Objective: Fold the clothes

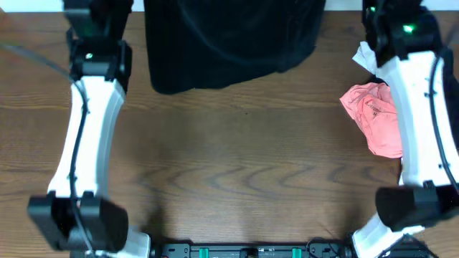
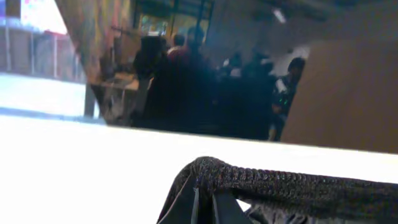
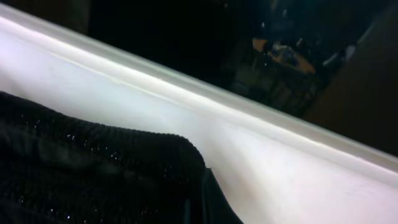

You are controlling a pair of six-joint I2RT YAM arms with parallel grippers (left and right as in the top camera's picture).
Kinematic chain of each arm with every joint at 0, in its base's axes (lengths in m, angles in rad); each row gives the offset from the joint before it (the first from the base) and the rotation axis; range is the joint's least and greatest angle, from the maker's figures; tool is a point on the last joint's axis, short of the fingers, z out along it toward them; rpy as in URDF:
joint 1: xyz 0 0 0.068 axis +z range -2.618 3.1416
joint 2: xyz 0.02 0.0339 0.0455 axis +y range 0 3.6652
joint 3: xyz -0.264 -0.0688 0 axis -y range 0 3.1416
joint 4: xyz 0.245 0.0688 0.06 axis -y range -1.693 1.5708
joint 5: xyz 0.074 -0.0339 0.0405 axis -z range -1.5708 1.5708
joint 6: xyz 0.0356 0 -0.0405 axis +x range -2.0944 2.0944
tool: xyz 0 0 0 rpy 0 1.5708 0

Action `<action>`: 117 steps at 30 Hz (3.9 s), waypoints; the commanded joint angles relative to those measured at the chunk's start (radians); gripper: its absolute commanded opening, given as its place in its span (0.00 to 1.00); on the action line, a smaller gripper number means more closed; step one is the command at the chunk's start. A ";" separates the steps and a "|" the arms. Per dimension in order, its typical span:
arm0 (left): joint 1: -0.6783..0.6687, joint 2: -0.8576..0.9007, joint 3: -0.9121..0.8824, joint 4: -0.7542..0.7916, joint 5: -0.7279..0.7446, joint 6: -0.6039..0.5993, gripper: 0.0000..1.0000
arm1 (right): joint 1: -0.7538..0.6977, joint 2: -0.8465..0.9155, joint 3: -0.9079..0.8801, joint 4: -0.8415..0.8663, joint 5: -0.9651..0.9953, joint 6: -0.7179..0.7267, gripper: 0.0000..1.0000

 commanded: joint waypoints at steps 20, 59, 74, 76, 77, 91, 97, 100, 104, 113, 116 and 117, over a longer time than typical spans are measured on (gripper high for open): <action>0.047 0.053 0.230 -0.182 -0.014 0.001 0.06 | -0.136 0.005 0.023 0.056 0.173 -0.010 0.01; 0.046 -0.130 0.227 -1.614 0.029 0.041 0.09 | -0.097 0.000 0.023 -1.239 -0.295 0.106 0.17; -0.047 -0.127 0.176 -1.670 0.058 0.078 0.09 | -0.088 0.000 -0.043 -1.330 -0.243 0.118 0.37; -0.072 -0.127 0.152 -1.655 0.058 0.078 0.09 | -0.087 0.000 -0.061 -1.275 -0.243 0.119 0.40; -0.083 -0.127 0.137 -1.645 0.058 0.078 0.09 | -0.086 0.000 -0.069 -1.243 -0.243 0.123 0.43; -0.207 -0.127 -0.198 -1.429 0.103 0.086 0.09 | -0.051 0.000 -0.245 -1.035 -0.251 0.125 0.45; -0.310 -0.127 -0.258 -1.355 0.102 0.090 0.08 | -0.007 0.000 -0.339 -0.921 -0.251 0.205 0.42; -0.364 -0.126 -0.295 -1.276 0.101 0.086 0.06 | 0.001 0.000 -0.364 -0.859 -0.250 0.281 0.42; -0.422 -0.120 -0.364 -1.142 0.098 0.024 0.06 | 0.001 0.000 -0.368 -0.809 -0.196 0.358 0.43; -0.533 -0.050 -0.520 -0.853 0.098 0.004 0.06 | 0.001 0.000 -0.368 -0.747 -0.183 0.369 0.48; -0.565 -0.008 -0.531 -0.808 0.098 0.042 0.06 | 0.001 0.000 -0.368 -0.737 -0.183 0.369 0.49; -0.573 0.006 -0.531 -0.801 0.098 0.055 0.06 | 0.001 0.000 -0.368 -0.734 -0.182 0.368 0.49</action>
